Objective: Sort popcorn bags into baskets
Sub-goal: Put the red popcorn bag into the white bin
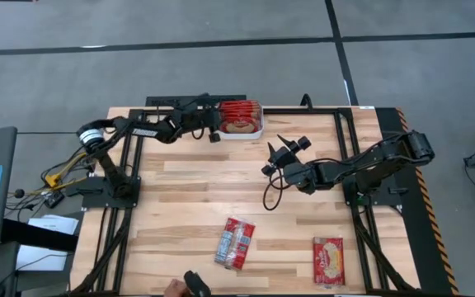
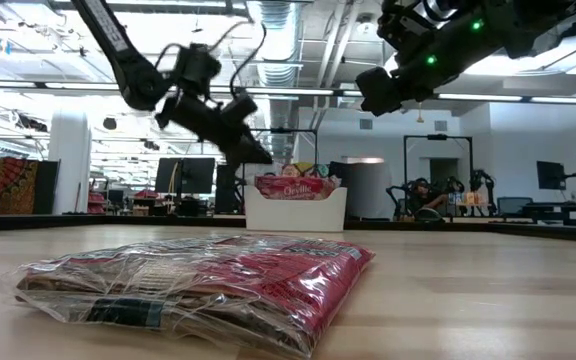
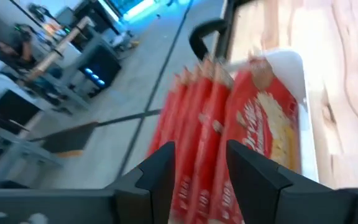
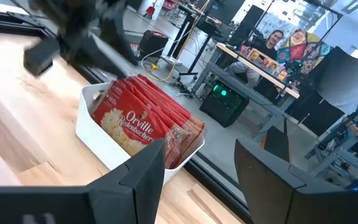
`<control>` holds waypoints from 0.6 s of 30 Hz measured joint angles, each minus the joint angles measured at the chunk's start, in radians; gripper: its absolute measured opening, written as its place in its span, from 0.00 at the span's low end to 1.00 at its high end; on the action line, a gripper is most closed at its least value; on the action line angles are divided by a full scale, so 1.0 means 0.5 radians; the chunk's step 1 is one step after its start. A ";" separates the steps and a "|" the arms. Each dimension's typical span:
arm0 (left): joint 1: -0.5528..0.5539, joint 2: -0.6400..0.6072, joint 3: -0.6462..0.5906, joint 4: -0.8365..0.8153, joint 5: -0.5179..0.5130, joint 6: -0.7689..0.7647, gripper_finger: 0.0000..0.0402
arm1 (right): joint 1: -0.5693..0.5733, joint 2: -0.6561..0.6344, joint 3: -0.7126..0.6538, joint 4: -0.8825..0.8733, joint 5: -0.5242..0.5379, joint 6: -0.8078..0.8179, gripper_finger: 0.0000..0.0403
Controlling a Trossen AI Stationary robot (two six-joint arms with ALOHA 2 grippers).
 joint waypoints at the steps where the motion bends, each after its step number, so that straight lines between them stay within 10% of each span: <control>1: -0.016 -0.052 0.000 -0.035 -0.030 0.023 0.34 | 0.010 -0.005 0.000 -0.015 -0.003 0.017 0.53; 6: -0.095 -0.365 0.000 -0.355 -0.047 -0.011 0.34 | 0.059 -0.234 0.004 -0.431 -0.368 0.491 0.54; 13: -0.231 -0.644 0.002 -0.924 0.296 -0.426 0.34 | -0.062 -0.423 0.002 -1.124 -1.795 1.189 0.51; 18: -0.424 -0.630 -0.068 -0.940 0.421 -0.542 0.34 | 0.151 -0.415 -0.001 -1.622 -2.045 1.674 0.46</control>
